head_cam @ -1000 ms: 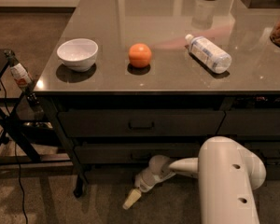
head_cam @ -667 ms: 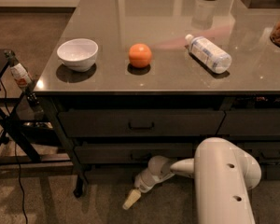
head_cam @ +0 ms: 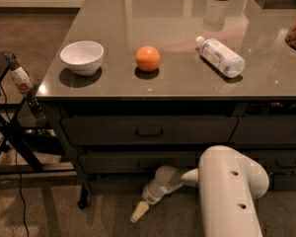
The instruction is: Open bottom drawer
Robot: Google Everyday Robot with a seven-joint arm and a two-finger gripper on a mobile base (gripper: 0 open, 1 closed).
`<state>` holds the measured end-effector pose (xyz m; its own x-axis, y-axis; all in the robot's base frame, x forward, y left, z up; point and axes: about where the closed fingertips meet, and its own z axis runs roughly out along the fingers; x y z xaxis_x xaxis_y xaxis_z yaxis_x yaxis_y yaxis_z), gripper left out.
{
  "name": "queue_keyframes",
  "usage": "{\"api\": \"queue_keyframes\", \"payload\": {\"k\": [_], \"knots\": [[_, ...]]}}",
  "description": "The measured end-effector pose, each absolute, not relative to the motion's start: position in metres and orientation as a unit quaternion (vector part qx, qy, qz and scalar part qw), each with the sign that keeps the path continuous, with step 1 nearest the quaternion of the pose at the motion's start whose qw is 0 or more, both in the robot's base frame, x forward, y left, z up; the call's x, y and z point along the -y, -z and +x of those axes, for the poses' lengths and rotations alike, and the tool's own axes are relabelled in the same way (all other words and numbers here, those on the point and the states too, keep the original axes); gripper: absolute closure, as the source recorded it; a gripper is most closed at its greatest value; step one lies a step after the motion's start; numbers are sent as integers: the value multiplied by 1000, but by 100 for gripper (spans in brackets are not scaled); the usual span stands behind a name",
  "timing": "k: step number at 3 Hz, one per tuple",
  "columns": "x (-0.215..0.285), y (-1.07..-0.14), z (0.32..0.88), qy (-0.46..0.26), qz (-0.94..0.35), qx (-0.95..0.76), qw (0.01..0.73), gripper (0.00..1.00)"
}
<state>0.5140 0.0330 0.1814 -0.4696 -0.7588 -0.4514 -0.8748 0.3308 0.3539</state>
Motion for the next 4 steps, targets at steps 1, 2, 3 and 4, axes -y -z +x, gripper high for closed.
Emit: {"api": "queue_keyframes", "payload": {"k": [1, 2, 3, 4], "knots": [[-32, -170, 509, -282, -505, -810, 95, 0], [-33, -166, 506, -283, -507, -810, 86, 0], [-33, -164, 502, -284, -509, -809, 78, 0], [-33, -164, 498, -285, -511, -808, 70, 0]]}}
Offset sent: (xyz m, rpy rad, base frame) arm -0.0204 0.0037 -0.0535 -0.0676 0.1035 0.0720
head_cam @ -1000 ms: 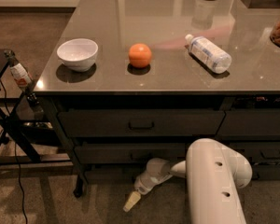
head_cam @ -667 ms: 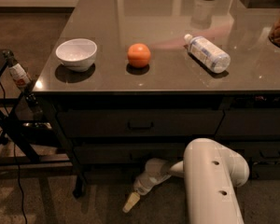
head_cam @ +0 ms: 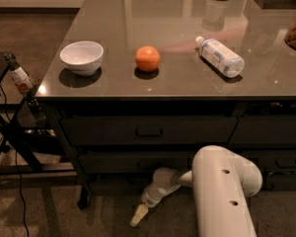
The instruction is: Open bottom drawer
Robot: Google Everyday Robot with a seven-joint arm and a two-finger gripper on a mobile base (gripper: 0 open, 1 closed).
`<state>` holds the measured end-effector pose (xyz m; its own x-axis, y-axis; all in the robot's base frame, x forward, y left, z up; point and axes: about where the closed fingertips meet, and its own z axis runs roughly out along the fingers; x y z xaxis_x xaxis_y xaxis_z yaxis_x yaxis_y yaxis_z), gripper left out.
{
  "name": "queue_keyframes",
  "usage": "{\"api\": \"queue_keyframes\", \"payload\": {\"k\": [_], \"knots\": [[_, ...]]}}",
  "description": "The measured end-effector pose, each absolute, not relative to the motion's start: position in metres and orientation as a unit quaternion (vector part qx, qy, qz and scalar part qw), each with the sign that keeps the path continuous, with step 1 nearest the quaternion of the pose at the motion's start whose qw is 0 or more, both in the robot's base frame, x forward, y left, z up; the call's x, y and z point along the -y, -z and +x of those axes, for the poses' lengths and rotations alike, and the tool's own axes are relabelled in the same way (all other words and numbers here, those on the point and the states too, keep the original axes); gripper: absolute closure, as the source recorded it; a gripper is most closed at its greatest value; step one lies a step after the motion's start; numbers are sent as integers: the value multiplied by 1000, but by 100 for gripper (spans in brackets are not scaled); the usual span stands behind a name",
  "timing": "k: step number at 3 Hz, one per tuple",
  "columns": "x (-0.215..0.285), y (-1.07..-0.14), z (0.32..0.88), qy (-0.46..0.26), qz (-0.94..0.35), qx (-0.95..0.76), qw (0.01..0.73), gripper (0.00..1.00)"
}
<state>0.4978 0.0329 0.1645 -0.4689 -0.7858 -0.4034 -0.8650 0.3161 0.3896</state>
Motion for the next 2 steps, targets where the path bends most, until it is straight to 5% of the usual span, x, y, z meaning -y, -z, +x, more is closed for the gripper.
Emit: {"api": "queue_keyframes", "payload": {"k": [2], "knots": [[-33, -169, 490, -292, -511, -806, 61, 0]]}}
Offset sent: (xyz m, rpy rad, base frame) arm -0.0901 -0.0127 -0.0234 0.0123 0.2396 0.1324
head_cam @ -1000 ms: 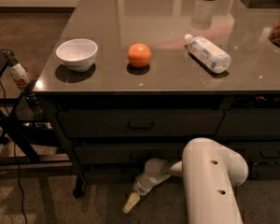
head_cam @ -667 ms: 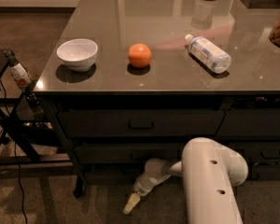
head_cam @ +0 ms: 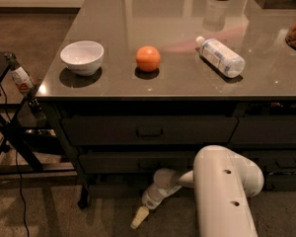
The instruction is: Open bottom drawer
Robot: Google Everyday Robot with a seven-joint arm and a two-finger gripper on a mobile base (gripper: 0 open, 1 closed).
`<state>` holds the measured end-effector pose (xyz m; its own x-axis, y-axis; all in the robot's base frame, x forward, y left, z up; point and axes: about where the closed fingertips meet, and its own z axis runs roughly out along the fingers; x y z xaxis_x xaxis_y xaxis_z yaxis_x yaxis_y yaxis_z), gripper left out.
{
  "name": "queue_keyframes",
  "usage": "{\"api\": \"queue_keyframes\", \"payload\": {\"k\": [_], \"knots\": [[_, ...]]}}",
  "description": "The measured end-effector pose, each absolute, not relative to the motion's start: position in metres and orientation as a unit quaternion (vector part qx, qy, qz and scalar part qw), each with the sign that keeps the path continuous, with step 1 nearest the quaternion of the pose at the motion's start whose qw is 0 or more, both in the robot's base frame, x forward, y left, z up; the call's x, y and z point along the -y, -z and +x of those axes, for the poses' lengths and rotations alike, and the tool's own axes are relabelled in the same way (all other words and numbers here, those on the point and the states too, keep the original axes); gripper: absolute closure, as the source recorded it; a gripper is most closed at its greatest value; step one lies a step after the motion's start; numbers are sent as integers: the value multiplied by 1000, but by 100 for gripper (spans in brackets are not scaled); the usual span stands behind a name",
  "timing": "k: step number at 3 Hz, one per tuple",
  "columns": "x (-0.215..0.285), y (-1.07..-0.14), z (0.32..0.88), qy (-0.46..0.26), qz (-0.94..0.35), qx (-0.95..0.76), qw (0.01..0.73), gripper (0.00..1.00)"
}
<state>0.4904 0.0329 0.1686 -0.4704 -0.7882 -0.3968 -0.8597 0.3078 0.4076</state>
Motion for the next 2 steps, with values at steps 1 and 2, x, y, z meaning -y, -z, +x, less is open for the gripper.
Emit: {"api": "queue_keyframes", "payload": {"k": [1, 2], "knots": [[-33, -170, 490, -292, -511, -806, 61, 0], [-29, -176, 473, -302, -510, -804, 45, 0]]}}
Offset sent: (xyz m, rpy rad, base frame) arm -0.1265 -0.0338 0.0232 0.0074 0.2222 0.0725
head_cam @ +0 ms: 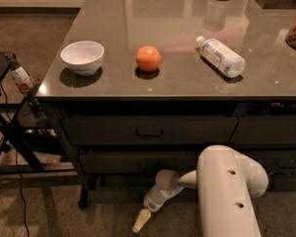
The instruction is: Open bottom drawer
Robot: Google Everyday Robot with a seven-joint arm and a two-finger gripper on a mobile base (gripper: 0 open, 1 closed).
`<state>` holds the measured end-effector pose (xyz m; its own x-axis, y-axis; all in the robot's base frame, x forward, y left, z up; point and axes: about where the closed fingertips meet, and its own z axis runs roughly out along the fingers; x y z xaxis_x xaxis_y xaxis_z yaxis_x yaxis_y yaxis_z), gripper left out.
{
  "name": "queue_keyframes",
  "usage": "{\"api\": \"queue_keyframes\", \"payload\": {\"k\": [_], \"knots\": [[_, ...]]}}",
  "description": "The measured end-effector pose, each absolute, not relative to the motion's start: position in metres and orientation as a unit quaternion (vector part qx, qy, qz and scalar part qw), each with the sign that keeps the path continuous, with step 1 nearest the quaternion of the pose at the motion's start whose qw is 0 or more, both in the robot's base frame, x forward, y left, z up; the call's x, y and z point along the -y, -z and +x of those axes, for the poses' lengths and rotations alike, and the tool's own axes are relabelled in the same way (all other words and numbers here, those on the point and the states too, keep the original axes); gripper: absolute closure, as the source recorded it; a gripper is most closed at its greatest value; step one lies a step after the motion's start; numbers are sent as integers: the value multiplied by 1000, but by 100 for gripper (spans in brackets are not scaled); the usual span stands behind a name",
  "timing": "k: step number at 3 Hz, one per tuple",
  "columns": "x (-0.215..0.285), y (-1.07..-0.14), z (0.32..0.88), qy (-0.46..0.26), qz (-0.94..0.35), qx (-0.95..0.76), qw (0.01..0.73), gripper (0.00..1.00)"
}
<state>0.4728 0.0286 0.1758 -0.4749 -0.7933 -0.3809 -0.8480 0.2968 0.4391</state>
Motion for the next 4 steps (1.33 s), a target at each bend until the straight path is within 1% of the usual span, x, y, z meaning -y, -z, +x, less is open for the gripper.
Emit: {"api": "queue_keyframes", "payload": {"k": [2, 3, 4], "knots": [[-29, -176, 471, -307, -510, -802, 44, 0], [-29, -182, 444, -325, -499, -803, 11, 0], [-28, -183, 445, -325, -499, -803, 10, 0]]}}
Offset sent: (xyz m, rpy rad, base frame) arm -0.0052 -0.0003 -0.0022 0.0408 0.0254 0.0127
